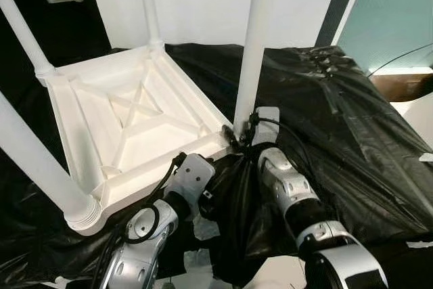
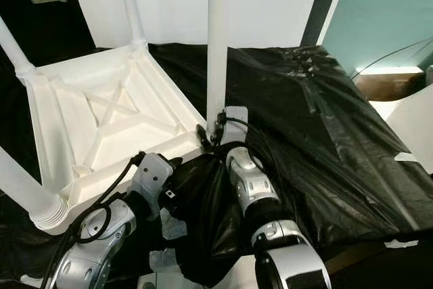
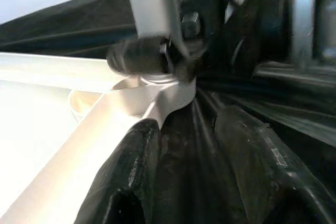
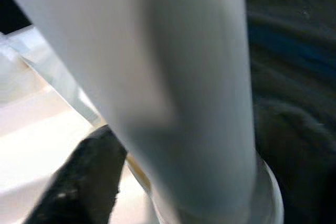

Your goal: Building children table

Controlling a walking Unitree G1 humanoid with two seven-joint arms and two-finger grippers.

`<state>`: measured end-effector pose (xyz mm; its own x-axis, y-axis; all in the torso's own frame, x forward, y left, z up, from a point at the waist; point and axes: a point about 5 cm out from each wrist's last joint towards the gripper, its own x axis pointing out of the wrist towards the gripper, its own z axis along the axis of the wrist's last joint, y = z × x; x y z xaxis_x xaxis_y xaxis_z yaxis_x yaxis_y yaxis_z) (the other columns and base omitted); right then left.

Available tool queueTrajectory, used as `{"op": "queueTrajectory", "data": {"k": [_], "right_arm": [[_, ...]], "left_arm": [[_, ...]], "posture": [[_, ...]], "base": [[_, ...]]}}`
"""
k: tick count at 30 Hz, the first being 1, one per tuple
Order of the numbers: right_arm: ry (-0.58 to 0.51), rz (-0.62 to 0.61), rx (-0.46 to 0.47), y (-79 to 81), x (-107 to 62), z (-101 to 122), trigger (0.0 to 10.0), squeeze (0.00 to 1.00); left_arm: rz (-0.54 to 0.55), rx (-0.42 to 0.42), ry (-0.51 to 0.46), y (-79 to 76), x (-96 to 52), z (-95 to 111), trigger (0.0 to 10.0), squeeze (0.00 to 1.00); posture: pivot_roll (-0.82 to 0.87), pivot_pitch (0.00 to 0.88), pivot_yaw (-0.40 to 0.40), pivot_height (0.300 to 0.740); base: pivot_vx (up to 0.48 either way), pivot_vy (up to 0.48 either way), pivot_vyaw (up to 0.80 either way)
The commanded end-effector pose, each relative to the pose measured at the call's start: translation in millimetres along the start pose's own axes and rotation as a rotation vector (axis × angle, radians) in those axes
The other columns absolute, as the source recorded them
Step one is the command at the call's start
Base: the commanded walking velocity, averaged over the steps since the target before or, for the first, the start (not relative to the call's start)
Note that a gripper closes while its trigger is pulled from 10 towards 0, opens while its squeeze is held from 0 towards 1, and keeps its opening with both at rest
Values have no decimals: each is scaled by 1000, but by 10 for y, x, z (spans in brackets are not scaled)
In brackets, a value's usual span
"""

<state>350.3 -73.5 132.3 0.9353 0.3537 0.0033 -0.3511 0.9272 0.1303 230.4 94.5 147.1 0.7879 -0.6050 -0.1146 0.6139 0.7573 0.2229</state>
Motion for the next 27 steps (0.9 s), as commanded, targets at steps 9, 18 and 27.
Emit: {"op": "queueTrajectory", "data": {"k": [9, 18, 27], "right_arm": [[15, 61, -36, -129, -237, -29, 10000, 0], [128, 301, -104, -83, -611, -127, 10000, 0], [150, 529, -114, 114, -691, -101, 10000, 0]], "left_arm": [[70, -1, 2, 44, -28, 8, 10000, 0], [179, 14, -42, 219, -96, 97, 10000, 0], [367, -3, -120, 496, -163, 242, 10000, 0]], "posture": [[135, 33, -62, 740], [133, 42, -64, 740], [139, 43, -69, 740]], "base": [[0, 0, 0], [0, 0, 0], [0, 0, 0]]}}
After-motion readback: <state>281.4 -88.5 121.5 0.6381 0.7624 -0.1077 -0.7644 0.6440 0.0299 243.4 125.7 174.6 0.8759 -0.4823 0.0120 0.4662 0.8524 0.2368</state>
